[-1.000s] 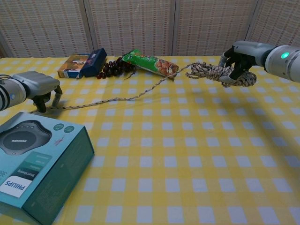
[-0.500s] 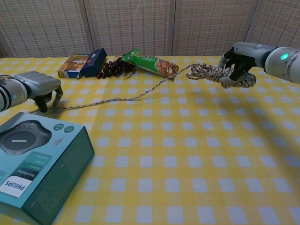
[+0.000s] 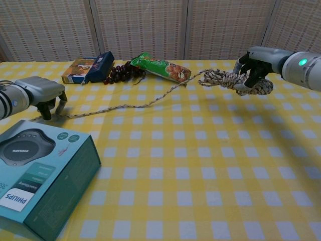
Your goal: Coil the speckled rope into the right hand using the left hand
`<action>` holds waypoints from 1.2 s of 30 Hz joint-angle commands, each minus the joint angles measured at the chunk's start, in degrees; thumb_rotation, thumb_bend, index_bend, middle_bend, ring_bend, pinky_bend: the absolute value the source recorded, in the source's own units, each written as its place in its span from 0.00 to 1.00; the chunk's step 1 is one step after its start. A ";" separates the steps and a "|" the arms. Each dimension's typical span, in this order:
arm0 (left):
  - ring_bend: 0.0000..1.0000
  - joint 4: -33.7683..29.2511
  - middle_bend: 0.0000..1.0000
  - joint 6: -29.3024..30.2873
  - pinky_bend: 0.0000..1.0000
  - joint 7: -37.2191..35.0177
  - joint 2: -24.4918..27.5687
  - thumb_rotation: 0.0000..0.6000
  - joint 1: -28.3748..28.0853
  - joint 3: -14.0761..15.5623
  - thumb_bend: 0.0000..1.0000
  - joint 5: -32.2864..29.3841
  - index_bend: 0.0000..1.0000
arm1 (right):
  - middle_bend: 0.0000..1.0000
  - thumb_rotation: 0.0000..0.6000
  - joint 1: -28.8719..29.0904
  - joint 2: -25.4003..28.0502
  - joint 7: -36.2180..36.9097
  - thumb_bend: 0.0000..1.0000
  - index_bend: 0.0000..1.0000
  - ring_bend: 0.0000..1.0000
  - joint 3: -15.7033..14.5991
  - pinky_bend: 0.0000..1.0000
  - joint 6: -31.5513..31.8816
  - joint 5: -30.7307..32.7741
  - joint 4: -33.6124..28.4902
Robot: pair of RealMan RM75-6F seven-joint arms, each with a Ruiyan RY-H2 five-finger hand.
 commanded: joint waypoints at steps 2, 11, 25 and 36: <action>0.83 -0.55 0.89 0.56 0.94 -1.02 0.43 1.00 0.28 -0.41 0.40 0.83 0.75 | 0.67 1.00 -0.08 -0.06 0.06 0.53 0.75 0.57 -0.04 0.60 -0.08 0.01 0.06; 0.84 -4.92 0.90 0.82 0.94 -7.24 4.10 1.00 1.61 -2.62 0.40 3.27 0.77 | 0.67 1.00 -0.56 0.28 1.71 0.53 0.75 0.57 0.79 0.60 0.61 -1.34 -0.69; 0.84 -22.03 0.90 10.23 0.94 -20.40 19.06 1.00 7.17 -4.56 0.40 18.80 0.77 | 0.67 1.00 -1.38 -1.52 10.74 0.56 0.76 0.57 5.20 0.60 6.44 -9.71 -5.25; 0.84 -37.19 0.90 18.65 0.94 -34.75 31.82 1.00 12.49 -7.77 0.40 30.81 0.77 | 0.67 1.00 1.15 -6.54 13.08 0.64 0.77 0.57 6.90 0.60 9.42 -15.48 -4.40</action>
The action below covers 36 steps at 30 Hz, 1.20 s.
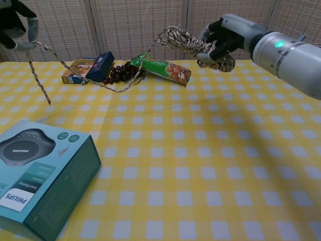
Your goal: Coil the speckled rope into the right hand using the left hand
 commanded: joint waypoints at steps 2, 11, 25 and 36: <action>0.84 -6.33 0.90 4.11 0.94 -6.92 4.33 1.00 2.28 -2.51 0.40 4.88 0.77 | 0.67 1.00 1.82 -1.80 -1.06 0.64 0.78 0.57 0.66 0.60 -0.25 -0.63 0.51; 0.84 -14.83 0.90 6.70 0.94 -12.27 8.00 1.00 2.29 -6.12 0.40 8.81 0.77 | 0.67 1.00 7.04 -6.83 -4.12 0.65 0.78 0.57 3.32 0.60 -0.77 0.52 3.03; 0.83 -22.37 0.90 3.06 0.94 -7.55 8.51 1.00 -4.76 -12.99 0.40 1.99 0.77 | 0.67 1.00 12.99 -12.20 -6.13 0.64 0.78 0.57 4.07 0.60 -2.77 -0.40 6.60; 0.81 -23.09 0.89 0.45 0.94 -2.97 4.05 1.00 -11.52 -15.06 0.40 -5.53 0.76 | 0.65 1.00 14.08 -14.20 2.75 0.56 0.78 0.57 2.13 0.60 -2.30 -9.75 7.75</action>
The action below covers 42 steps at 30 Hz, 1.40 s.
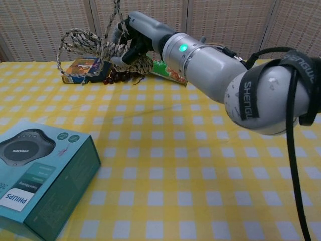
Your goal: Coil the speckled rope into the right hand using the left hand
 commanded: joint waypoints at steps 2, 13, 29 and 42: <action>0.81 0.94 0.89 0.20 0.94 2.24 -2.04 1.00 -2.16 -0.83 0.40 -3.38 0.76 | 0.65 1.00 -0.05 -0.64 6.23 0.55 0.78 0.57 -1.94 0.60 0.22 -5.55 0.83; 0.80 7.17 0.89 0.40 0.94 6.42 -5.12 1.00 -5.90 -1.44 0.40 -15.86 0.75 | 0.65 1.00 -2.25 0.39 19.97 0.53 0.79 0.57 -7.41 0.60 4.76 -17.95 2.16; 0.80 16.85 0.89 -3.34 0.94 9.77 -4.04 1.00 -4.83 3.18 0.40 -26.72 0.75 | 0.67 1.00 -8.16 3.54 33.76 0.53 0.82 0.57 -10.79 0.60 15.68 -25.31 2.96; 0.80 21.88 0.89 -5.73 0.94 10.27 -5.50 1.00 -1.20 9.42 0.40 -28.52 0.75 | 0.68 1.00 -10.99 4.03 38.76 0.53 0.83 0.57 -6.26 0.60 23.61 -24.11 2.64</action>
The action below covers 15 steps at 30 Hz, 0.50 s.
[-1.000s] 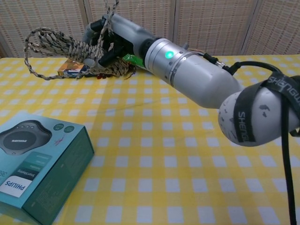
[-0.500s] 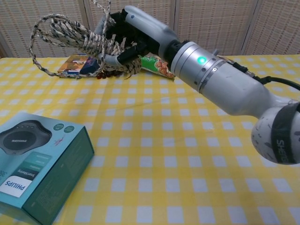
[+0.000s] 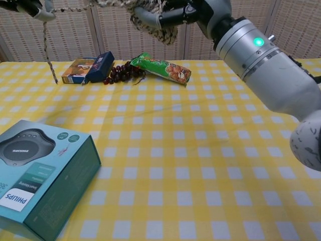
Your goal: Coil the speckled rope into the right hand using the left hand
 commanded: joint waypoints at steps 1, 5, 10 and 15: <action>0.80 0.55 0.89 -0.32 0.94 -0.01 -0.19 1.00 1.13 1.35 0.40 0.56 0.75 | 0.68 1.00 -0.43 -0.43 0.78 0.53 0.83 0.57 1.59 0.60 1.33 1.04 0.27; 0.80 0.46 0.89 -0.21 0.94 -0.33 -0.05 1.00 2.58 2.73 0.40 1.93 0.75 | 0.68 1.00 -0.59 -1.17 1.33 0.53 0.83 0.57 3.24 0.60 2.89 1.91 1.17; 0.80 -0.39 0.89 0.87 0.94 0.29 0.19 1.00 4.16 4.45 0.40 4.65 0.75 | 0.68 1.00 -0.42 -3.71 1.08 0.53 0.83 0.57 5.42 0.60 5.39 3.22 3.63; 0.80 -1.45 0.89 1.56 0.94 0.55 0.78 1.00 5.58 5.71 0.40 7.26 0.75 | 0.68 1.00 0.18 -6.81 -0.10 0.53 0.84 0.57 8.14 0.60 7.88 5.08 6.59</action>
